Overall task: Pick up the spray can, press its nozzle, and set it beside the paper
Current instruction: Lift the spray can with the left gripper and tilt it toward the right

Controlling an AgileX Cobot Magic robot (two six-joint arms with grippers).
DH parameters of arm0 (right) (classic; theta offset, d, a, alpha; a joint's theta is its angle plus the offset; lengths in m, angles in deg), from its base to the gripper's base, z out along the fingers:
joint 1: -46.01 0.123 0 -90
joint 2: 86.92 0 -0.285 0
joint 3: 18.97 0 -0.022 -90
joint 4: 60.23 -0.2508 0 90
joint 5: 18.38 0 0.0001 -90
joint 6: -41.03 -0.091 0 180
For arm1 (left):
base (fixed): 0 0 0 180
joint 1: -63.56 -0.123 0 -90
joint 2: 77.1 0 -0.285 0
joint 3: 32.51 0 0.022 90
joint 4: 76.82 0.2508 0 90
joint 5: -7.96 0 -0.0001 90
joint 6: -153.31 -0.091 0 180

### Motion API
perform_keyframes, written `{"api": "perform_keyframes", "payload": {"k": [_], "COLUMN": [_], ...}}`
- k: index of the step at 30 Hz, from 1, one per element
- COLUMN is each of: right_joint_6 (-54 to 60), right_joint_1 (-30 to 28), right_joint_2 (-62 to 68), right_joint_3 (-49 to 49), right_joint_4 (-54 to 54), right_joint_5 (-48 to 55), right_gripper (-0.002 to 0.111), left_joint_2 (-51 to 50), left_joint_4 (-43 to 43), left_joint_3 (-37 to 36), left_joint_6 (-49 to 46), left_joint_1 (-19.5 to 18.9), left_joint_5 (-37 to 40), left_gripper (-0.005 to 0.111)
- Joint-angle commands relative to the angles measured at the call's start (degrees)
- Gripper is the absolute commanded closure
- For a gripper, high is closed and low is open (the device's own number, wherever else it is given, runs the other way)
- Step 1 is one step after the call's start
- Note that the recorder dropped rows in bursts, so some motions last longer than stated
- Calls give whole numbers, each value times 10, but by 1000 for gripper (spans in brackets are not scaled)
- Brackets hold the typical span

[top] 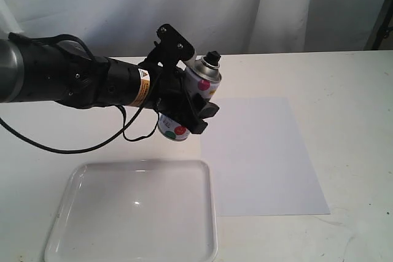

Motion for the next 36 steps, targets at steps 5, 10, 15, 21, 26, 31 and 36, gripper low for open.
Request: {"api": "perform_keyframes", "payload": {"k": [5,10,15,21,26,31,36], "right_joint_6": [0,-10,-11,-10,-8,-11,-13], "right_joint_1": [1,1,1,1,1,1,1], "right_joint_2": [-4,-4,-4,-4,-4,-4,39], "right_joint_3": [2,2,2,2,2,-10,-72], "right_joint_4": [-11,-68,-77,-77,-76,-76,-77], "right_joint_5": [-98,-214,-257,-279,-287,-193,-138], "right_gripper": [108,108,108,108,108,108,108], "left_joint_2": [13,13,11,-2,-13,-21,-45], "left_joint_4": [1,1,1,1,1,1,1], "left_joint_3": [7,7,7,7,11,21,33], "left_joint_6": [28,26,22,-36,-77,-161,-190], "left_joint_1": [1,1,1,1,10,50,86], "left_joint_5": [-1,28,91,141,235,284,314], "left_gripper": [107,107,107,107,107,107,107]}}
